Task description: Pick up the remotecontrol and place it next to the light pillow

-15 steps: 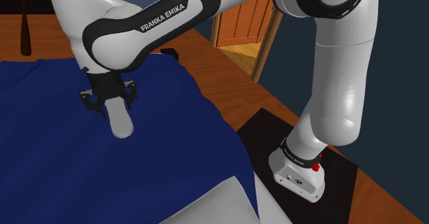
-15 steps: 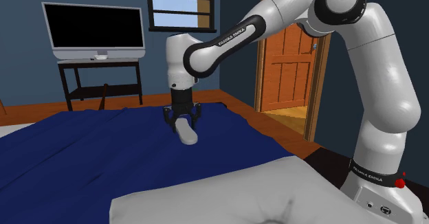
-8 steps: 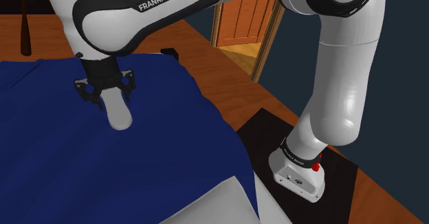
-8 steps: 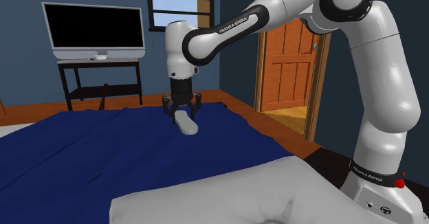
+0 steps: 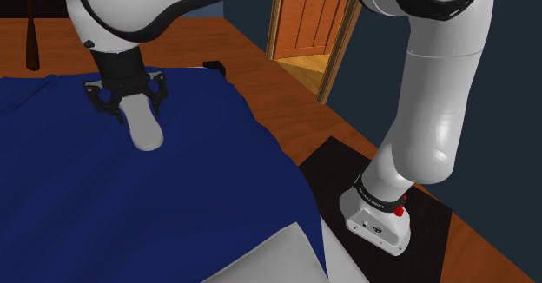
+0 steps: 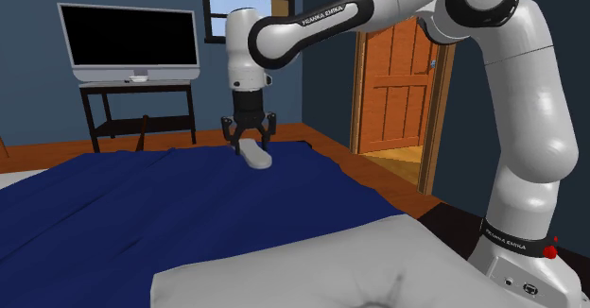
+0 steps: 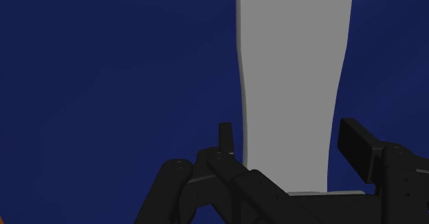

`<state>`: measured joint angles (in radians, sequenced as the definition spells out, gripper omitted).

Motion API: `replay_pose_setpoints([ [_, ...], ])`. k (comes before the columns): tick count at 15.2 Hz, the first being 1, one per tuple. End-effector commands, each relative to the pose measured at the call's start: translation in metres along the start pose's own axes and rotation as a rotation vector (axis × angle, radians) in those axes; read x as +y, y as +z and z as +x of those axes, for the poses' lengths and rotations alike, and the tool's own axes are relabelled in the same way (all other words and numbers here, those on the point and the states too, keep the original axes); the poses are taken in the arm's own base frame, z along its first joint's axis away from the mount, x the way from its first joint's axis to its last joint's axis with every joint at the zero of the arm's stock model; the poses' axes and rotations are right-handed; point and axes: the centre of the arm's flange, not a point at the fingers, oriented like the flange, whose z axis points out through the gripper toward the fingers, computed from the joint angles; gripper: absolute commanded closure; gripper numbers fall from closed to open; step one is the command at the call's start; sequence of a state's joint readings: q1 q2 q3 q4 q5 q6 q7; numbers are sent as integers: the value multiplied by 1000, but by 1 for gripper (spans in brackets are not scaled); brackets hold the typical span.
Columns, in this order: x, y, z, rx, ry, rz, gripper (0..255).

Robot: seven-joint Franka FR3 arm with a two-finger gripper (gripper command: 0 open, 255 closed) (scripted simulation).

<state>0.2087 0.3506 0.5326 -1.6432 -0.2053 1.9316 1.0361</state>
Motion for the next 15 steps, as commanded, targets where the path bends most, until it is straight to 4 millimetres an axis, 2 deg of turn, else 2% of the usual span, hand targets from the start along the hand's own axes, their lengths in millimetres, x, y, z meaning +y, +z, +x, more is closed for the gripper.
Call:
replay_pose_setpoints([
  [1, 1, -11, 0, 0, 0, 0, 255],
  [15, 3, -85, 1, 0, 0, 0, 255],
])
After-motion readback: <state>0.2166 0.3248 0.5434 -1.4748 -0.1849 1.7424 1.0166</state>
